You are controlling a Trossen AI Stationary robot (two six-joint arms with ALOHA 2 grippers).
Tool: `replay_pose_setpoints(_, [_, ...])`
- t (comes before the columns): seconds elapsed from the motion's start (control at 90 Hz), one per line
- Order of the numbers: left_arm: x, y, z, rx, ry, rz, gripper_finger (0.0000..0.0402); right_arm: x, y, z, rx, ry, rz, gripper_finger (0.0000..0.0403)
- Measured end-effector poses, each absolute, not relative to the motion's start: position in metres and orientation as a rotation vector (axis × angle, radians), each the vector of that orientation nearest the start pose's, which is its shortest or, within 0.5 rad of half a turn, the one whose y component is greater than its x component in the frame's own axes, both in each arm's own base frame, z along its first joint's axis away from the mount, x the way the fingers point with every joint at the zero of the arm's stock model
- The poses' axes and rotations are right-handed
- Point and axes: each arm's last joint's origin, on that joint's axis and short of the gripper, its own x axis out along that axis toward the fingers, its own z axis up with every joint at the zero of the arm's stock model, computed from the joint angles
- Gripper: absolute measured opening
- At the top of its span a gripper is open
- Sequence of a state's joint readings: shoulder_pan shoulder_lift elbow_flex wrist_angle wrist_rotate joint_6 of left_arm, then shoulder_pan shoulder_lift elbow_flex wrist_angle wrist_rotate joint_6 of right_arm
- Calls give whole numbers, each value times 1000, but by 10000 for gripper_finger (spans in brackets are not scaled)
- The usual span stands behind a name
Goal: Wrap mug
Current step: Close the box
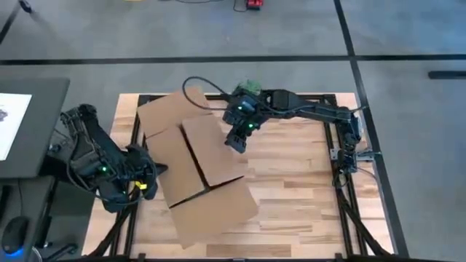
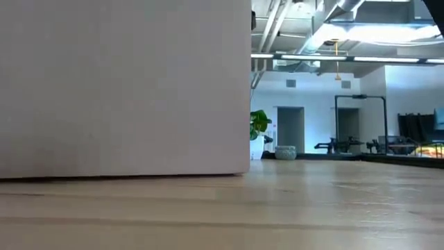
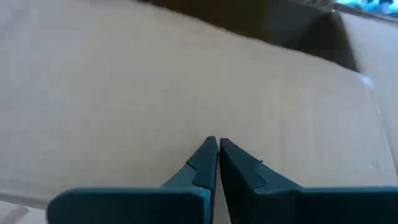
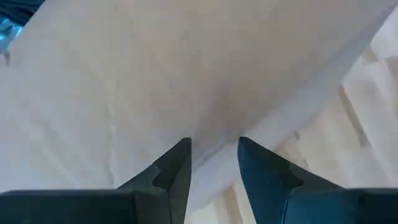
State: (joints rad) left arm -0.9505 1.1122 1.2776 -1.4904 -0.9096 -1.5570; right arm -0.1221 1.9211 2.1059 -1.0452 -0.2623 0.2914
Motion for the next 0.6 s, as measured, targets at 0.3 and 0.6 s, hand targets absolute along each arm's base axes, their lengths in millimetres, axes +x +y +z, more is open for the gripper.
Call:
replay_pose_setpoints(0.3, [120,-111,335,-330,471,581,0,401,3,381,495,921,43,122])
replay_pose_setpoints(0.6, [117,-97,374,-311,458,530,0,400,26,390,555,915,50,122])
